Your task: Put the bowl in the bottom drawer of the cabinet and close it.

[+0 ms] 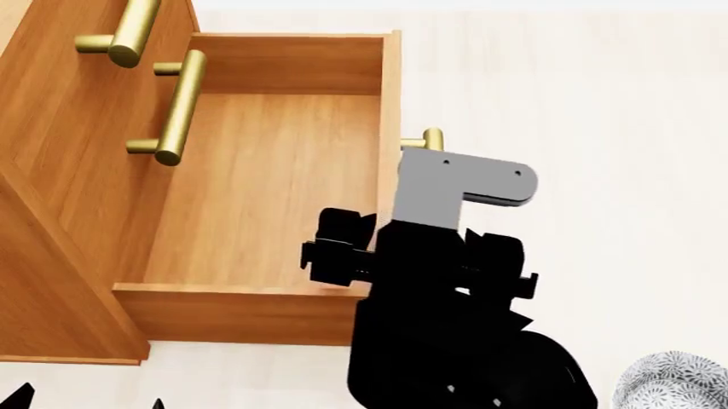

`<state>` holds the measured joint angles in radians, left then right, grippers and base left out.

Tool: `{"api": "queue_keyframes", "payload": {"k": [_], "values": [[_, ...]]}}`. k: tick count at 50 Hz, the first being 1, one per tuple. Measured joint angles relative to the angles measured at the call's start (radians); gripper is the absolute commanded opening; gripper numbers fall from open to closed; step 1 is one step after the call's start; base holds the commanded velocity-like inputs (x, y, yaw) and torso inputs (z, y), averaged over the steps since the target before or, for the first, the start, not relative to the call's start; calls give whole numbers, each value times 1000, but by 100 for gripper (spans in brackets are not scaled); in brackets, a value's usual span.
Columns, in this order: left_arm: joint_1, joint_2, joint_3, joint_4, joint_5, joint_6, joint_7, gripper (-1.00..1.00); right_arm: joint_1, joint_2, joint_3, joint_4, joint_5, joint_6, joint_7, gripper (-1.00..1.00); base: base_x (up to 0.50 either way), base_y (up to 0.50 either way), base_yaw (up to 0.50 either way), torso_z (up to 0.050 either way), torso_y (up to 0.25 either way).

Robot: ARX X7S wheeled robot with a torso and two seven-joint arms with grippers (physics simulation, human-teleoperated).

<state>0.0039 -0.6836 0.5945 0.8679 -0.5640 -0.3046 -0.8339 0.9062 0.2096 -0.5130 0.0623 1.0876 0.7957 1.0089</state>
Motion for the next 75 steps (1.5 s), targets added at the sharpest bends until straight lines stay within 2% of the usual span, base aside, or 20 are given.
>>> {"api": "queue_keyframes", "payload": {"k": [22, 42, 58, 75], "values": [[1, -5, -1, 2, -4, 4, -5, 100, 3, 42, 0, -41, 64, 11, 2, 100, 0, 0, 0, 0, 2], [3, -7, 2, 0, -3, 9, -5, 100, -16, 43, -37, -105, -34, -10, -73, 100, 0, 0, 0, 0, 0], [3, -7, 6, -1, -2, 11, -7, 100, -40, 49, -45, -206, -13, -2, -71, 100, 0, 0, 0, 0, 0], [2, -7, 11, -3, 3, 14, -6, 100, -94, 182, 14, -464, 15, -9, -12, 100, 0, 0, 0, 0, 0]]}}
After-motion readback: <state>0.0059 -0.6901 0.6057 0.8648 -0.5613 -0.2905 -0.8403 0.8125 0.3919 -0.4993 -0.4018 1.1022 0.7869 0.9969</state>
